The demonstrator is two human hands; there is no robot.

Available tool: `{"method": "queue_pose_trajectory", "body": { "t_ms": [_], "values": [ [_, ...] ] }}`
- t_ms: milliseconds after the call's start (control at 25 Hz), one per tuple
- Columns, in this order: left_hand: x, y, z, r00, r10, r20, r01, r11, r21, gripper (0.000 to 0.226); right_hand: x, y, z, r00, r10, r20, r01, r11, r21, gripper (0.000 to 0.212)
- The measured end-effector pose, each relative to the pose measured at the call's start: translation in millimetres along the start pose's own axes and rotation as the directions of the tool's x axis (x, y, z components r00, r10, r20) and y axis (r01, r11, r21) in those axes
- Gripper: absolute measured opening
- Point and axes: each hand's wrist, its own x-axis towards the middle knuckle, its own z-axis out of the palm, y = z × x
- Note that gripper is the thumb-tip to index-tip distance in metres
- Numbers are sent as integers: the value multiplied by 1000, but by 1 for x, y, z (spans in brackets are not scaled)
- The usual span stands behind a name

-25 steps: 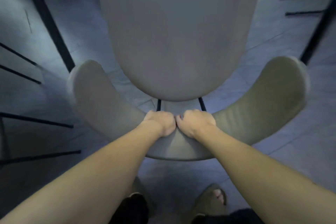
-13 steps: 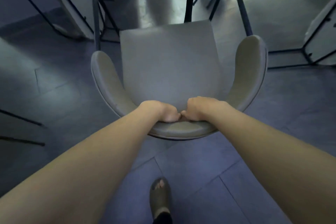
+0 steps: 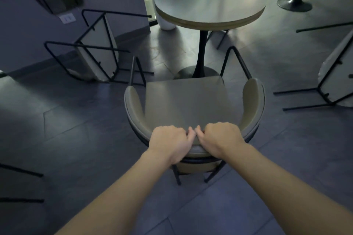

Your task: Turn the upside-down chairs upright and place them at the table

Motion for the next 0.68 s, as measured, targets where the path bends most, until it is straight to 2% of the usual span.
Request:
{"method": "queue_pose_trajectory", "body": {
  "t_ms": [120, 360, 440, 560, 680],
  "values": [
    [7, 2, 5, 982, -148, -118, 131, 982, -139, 61, -2, 1, 1, 997, 15, -79, -13, 1000, 16, 56],
    [55, -19, -7, 972, -66, -224, 29, 986, -164, 47, 41, 21, -10, 998, 7, -63, -7, 1000, -11, 49],
    [80, -25, -13, 965, -44, -260, -3, 984, -179, 42, 60, 31, -19, 996, 51, -75, -51, 999, 6, 49],
    [122, -37, -17, 948, -41, -317, -20, 982, -189, 49, 90, 46, -30, 986, 137, -97, -132, 989, 63, 44],
    [160, -45, -22, 945, -14, -327, -32, 990, -135, 66, 118, 61, -40, 967, 204, -156, -176, 969, 171, 52]
  ]
}}
